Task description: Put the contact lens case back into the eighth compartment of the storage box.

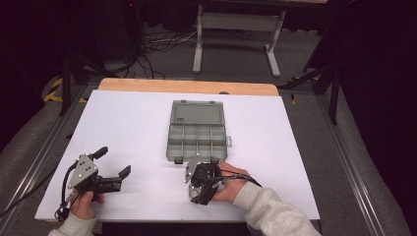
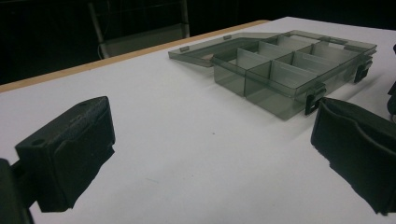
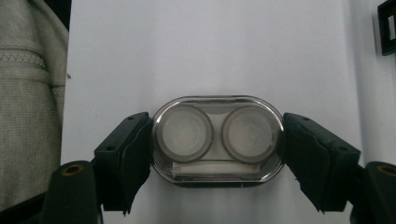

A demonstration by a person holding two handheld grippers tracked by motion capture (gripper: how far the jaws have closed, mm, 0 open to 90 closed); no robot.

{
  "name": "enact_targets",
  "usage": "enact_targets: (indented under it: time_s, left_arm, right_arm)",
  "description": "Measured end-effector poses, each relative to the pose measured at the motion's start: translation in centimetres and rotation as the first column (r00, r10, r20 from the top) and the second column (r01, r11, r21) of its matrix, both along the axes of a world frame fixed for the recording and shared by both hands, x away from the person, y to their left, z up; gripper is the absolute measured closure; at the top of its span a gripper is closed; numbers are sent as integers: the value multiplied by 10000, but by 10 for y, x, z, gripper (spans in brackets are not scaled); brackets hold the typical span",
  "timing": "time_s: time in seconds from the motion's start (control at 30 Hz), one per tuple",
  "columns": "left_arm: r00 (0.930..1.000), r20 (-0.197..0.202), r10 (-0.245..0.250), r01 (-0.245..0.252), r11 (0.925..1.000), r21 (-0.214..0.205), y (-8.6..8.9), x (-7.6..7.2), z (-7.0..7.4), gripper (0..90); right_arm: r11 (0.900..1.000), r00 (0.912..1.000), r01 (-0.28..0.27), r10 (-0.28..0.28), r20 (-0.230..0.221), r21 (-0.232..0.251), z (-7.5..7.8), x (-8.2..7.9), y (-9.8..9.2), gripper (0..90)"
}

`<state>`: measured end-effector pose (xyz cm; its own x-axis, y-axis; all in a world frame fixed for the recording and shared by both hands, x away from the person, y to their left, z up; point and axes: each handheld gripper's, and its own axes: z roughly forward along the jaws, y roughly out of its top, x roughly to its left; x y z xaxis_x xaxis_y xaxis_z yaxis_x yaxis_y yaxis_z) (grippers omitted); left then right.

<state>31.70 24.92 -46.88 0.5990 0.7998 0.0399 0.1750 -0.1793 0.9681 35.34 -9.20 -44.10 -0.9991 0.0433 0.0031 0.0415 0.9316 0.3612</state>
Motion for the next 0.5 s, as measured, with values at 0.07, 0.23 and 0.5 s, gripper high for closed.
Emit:
enact_targets:
  time_s: [0.07,0.23,0.5]
  left_arm:
    - [10000,-3,-8,8,10000,-4,0,0,0,4]
    - [10000,0,-12,12,10000,-3,0,0,0,4]
    - [10000,-10,4,-3,10000,24,0,0,0,4]
  right_arm:
    - [10000,10000,-21,21,38,-23,0,0,0,266]
    - [10000,9999,-59,58,92,81,1,0,-1,266]
    - [9995,9997,-63,55,256,323,8,0,-4,266]
